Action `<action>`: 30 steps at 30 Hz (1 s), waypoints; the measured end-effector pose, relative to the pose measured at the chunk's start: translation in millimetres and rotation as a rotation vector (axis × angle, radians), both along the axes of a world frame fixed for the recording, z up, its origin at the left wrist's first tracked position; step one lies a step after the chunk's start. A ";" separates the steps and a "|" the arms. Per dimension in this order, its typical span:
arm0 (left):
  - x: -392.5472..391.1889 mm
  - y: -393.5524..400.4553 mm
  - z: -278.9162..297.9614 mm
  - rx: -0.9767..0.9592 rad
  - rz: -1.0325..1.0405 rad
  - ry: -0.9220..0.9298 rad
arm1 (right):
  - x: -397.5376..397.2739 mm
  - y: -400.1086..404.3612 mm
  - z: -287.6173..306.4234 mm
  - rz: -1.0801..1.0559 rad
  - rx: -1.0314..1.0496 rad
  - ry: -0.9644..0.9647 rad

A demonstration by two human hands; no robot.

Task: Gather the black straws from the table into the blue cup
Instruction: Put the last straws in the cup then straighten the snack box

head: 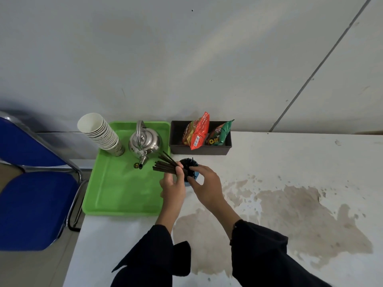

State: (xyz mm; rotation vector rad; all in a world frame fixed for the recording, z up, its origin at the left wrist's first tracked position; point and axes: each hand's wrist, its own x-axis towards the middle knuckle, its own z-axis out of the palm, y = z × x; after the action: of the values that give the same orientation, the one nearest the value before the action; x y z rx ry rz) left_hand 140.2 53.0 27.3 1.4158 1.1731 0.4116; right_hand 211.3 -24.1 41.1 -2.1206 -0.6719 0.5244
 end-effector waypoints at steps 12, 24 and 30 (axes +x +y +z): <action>13.2 -8.3 -16.8 0.176 0.000 0.137 | 3.0 -4.3 4.2 -0.076 0.092 0.195; 10.3 -10.6 -9.7 0.406 -0.022 0.065 | 5.1 20.1 44.9 0.220 0.127 -0.044; 1.1 -4.8 -6.6 0.634 -0.148 0.081 | 2.8 19.1 32.8 0.257 0.084 -0.159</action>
State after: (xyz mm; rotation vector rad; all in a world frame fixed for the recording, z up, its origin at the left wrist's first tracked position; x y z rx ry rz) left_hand 141.3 48.1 20.7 2.0670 1.0335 0.6626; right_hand 214.1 -5.0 74.0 -2.0230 -1.0485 0.4588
